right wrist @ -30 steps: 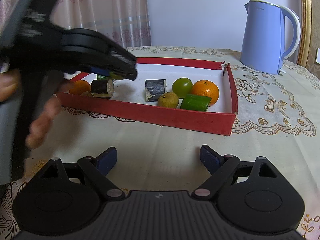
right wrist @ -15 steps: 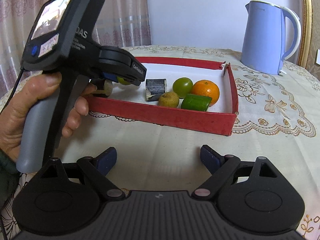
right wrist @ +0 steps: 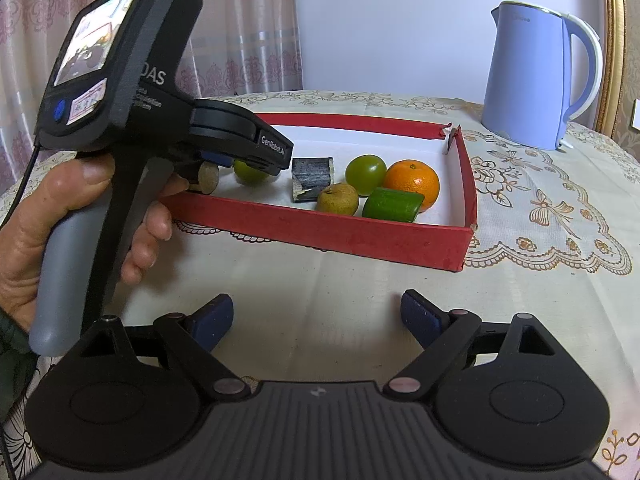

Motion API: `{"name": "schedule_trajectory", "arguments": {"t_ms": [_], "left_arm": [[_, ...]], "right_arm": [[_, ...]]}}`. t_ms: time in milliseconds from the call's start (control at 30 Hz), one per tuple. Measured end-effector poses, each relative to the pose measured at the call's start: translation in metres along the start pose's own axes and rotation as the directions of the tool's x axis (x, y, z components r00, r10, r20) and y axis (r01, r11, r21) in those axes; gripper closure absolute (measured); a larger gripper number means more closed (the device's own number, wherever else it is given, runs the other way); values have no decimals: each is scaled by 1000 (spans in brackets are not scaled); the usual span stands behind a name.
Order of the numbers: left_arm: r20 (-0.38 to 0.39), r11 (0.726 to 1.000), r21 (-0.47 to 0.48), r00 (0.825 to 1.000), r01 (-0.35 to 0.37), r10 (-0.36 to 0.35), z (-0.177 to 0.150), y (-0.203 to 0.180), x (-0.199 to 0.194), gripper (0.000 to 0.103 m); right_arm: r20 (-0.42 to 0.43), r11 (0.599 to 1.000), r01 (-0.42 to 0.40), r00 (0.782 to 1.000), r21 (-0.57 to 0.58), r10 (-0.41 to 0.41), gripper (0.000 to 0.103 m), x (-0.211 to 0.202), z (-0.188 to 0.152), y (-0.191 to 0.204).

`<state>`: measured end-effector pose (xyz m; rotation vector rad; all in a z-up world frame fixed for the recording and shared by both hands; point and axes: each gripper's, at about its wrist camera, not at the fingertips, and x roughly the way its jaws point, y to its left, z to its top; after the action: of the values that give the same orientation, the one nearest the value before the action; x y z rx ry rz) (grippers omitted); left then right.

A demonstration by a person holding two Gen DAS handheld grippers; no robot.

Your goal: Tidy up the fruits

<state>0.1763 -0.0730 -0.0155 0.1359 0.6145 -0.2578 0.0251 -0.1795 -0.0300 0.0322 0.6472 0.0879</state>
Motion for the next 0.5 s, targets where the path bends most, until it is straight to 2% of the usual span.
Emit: {"name": "schedule_trajectory", "arguments": {"t_ms": [167, 267, 433, 467, 500], "left_arm": [[6, 1000, 9, 1000, 4, -4, -5, 1, -9, 59], [8, 1000, -15, 1000, 17, -17, -7, 6, -19, 53], [30, 999, -42, 999, 21, -20, -20, 15, -46, 51], [34, 999, -40, 999, 20, -18, -24, 15, -52, 49], [41, 999, -39, 999, 18, -17, -27, 16, -58, 38]], "right_arm": [[0, 1000, 1, 1000, -1, -1, 12, 0, 0, 0], [-1, 1000, 1, 1000, -1, -1, 12, 0, 0, 0], [-1, 1000, 2, 1000, -2, -2, 12, 0, 0, 0], [-1, 1000, 2, 1000, -3, -2, 12, 0, 0, -1], [-1, 1000, 3, 1000, -4, -3, 12, 0, 0, -1]]}}
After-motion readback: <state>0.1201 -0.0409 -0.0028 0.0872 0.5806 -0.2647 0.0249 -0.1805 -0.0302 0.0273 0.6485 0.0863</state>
